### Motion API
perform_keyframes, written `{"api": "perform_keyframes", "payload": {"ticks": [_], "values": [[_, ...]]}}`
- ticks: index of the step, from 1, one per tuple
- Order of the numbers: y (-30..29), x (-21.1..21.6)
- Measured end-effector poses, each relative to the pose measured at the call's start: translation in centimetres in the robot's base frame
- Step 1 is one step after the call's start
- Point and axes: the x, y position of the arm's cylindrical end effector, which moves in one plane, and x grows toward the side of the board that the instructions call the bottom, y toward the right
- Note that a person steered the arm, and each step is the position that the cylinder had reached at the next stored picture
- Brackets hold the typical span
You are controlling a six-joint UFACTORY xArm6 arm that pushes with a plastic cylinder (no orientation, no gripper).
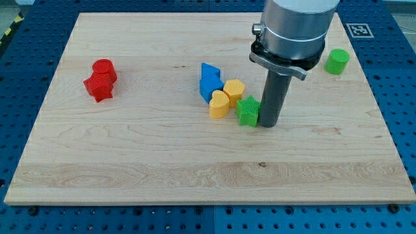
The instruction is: Slide the green circle towards the green star
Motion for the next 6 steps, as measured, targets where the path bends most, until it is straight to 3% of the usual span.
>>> {"api": "perform_keyframes", "payload": {"ticks": [1,2,4,5,6], "values": [[1.9,0.0],[8.5,-0.7],[23.3,-12.6],[23.7,-17.0],[20.2,-16.9]]}}
